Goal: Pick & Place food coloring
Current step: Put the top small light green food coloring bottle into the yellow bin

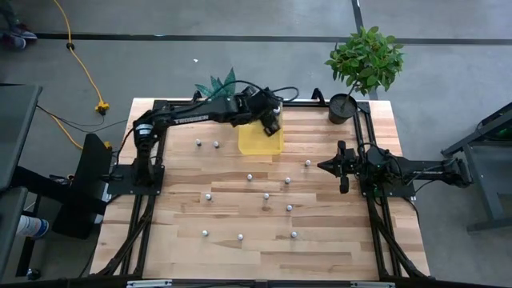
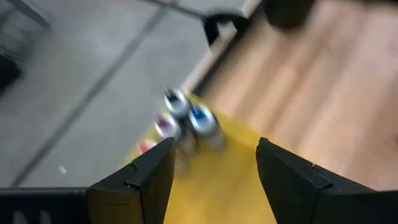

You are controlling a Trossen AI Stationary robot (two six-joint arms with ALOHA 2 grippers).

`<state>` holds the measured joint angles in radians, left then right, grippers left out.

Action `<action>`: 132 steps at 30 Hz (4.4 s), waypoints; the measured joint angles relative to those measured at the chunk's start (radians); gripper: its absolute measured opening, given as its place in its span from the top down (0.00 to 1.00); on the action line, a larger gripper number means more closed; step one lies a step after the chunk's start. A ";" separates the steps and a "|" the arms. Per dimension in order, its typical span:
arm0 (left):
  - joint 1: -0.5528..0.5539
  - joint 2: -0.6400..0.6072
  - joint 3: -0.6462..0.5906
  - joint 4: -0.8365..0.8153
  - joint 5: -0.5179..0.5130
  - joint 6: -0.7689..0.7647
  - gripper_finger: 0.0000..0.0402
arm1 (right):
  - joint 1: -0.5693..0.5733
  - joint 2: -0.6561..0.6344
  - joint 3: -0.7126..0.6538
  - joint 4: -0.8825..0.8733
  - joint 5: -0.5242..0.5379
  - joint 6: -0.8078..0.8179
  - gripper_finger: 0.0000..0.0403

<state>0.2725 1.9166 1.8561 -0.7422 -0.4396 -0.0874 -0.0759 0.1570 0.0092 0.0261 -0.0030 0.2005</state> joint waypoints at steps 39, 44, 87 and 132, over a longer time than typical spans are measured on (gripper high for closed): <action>0.211 -0.493 -0.793 -0.341 0.309 -0.703 0.47 | 0.000 0.000 0.000 0.000 0.000 0.000 1.00; 0.264 -0.493 -0.868 -0.261 0.307 -0.703 0.47 | 0.000 0.000 0.000 0.000 0.000 0.000 1.00; 0.370 -0.413 -0.968 -0.105 0.300 -0.624 0.72 | 0.000 0.000 0.000 0.000 0.000 0.000 1.00; 0.302 -0.665 -0.968 -0.150 0.460 -0.617 0.91 | 0.000 0.000 0.000 0.000 0.000 0.000 1.00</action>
<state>0.5745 1.2518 0.8883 -0.8926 0.0207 -0.7046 -0.0761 0.1566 0.0090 0.0261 -0.0032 0.2005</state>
